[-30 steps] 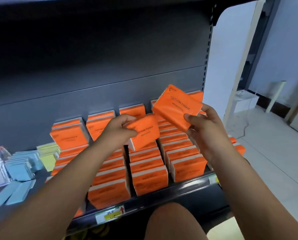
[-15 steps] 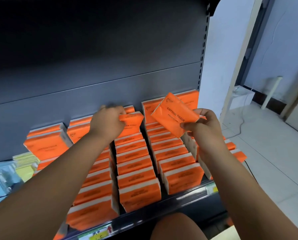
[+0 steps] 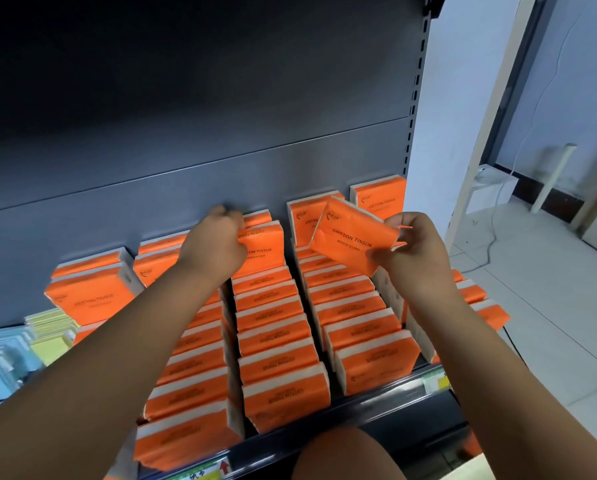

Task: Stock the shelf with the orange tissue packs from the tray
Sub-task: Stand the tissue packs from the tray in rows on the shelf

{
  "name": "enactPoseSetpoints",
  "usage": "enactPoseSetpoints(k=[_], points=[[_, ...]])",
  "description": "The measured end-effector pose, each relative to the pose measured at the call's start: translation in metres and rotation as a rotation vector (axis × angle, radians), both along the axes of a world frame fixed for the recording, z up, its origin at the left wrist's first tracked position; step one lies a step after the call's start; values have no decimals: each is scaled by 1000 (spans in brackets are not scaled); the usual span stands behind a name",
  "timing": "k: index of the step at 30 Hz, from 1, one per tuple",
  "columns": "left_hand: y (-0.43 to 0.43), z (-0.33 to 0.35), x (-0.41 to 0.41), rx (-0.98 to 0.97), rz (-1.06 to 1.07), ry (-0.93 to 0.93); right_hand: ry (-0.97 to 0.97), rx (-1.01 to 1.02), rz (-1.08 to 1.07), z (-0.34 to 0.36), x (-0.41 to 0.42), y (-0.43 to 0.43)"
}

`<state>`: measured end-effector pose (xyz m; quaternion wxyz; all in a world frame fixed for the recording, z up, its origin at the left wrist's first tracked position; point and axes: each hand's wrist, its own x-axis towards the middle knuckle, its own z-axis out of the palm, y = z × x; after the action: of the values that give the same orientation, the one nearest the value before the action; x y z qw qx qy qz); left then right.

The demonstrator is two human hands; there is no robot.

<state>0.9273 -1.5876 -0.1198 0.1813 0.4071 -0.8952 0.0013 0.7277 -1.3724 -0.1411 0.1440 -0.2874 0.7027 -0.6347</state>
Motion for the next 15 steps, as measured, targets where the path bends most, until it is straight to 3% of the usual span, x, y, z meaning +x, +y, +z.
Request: enactPoseSetpoints(k=[7, 15], points=[[-1, 1, -3, -17, -12, -21, 55, 14, -9, -6, -6, -16], [3, 1, 0, -102, 69, -197, 203, 68, 40, -2, -17, -31]])
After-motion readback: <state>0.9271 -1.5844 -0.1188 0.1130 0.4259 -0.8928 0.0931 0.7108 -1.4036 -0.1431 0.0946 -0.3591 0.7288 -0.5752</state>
